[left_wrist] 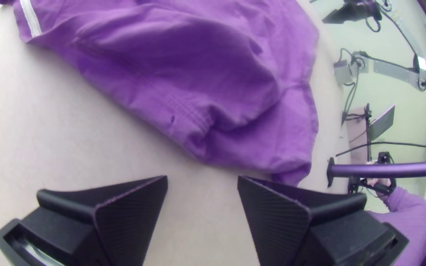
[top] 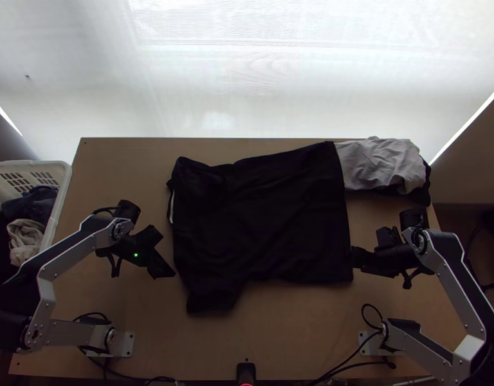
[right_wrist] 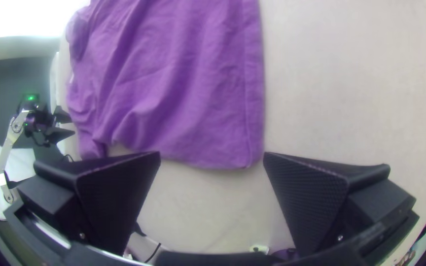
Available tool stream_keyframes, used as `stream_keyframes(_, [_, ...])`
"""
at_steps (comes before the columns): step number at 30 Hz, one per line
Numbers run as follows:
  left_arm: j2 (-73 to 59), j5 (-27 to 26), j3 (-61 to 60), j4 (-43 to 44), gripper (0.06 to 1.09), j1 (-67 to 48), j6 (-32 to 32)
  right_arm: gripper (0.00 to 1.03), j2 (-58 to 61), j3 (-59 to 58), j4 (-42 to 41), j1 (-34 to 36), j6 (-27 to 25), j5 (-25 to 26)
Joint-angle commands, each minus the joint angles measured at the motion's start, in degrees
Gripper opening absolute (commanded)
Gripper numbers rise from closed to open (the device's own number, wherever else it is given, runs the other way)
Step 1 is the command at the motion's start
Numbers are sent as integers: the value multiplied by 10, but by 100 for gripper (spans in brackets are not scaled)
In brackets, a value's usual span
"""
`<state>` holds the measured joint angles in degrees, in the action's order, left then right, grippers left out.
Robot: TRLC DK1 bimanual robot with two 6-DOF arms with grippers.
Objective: Fold the t-shirt
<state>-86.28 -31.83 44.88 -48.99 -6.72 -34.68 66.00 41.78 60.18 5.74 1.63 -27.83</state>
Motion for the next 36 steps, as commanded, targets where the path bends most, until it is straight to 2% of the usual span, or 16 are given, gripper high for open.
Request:
stream_keyframes(1, [-28,-5,24,18,80,-20,28,97,-6,1,-1,-3,1,1])
stream_keyframes(7, [-54,-9,45,52,79,-43,58,97,-10,1,-1,-3,1,1])
stream_keyframes(8, [-55,-11,48,53,74,-47,58,97,-10,1,-1,-3,1,1])
stream_keyframes(9, [-54,-15,49,56,59,-52,58,97,-10,2,-1,-3,1,1])
stream_keyframes(11, [-48,-23,47,71,11,-55,74,97,-10,1,-1,-3,1,1])
stream_keyframes(13, [-36,-25,41,75,10,-62,73,97,-10,2,-1,-4,2,1])
stream_keyframes(16, [7,-56,24,71,10,-71,43,97,-9,5,-1,-6,5,1])
stream_keyframes(24, [80,-56,6,29,10,-29,22,97,12,2,1,-5,8,0])
stream_keyframes(36, [82,-58,6,0,10,10,-3,97,108,-6,-9,-11,-2,-18])
